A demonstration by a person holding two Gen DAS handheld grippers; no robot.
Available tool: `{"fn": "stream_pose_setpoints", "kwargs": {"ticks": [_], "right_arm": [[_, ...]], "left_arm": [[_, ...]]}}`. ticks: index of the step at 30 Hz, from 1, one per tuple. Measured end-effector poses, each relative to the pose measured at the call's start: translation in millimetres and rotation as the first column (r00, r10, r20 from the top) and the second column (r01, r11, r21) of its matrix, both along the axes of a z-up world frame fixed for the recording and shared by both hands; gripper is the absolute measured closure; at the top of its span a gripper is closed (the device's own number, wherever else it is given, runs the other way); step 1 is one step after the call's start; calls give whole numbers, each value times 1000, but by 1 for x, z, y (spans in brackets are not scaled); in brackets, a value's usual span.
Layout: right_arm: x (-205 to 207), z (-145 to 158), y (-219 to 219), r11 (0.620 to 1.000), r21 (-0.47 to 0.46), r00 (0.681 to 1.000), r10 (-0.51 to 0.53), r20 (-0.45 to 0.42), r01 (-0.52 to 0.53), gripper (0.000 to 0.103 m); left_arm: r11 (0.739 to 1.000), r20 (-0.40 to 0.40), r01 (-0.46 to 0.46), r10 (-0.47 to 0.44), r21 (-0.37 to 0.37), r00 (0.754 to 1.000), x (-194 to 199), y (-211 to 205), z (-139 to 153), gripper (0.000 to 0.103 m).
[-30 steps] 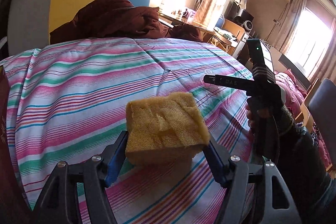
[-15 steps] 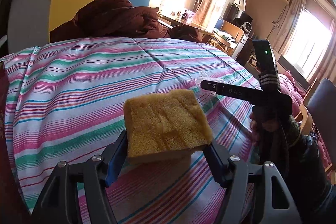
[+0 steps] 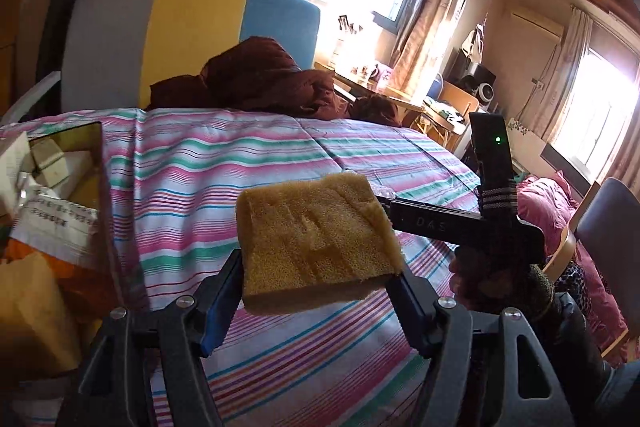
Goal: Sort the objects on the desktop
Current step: 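Carry the sponge and roller over the gold tray with both tools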
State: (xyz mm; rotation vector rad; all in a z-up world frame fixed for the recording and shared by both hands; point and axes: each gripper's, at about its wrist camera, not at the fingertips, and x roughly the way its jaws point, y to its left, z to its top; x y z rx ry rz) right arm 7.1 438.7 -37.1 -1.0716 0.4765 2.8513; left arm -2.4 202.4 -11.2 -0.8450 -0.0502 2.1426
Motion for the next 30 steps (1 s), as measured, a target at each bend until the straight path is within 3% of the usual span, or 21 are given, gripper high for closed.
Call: {"fn": "stream_pose_setpoints", "kwargs": {"ticks": [7,17,22,30], "right_arm": [[-31,32,-86,976,-17,973,215,-80,-217,38],[-83,64,-215,873,45,866,487,-111,-485,38],[-117,60,-260,830,65,829,557,-57,-554,38],[-158,32,-293,805,55,807,589,49,-591,37]], "left_arm": [[979,-27,-199,201,52,979,-8,-91,21,33],[887,-41,-454,458,87,888,-32,-202,29,33],[855,-8,-514,515,73,857,-44,-229,13,33],[853,25,-521,521,36,853,-61,-235,-7,33]]}}
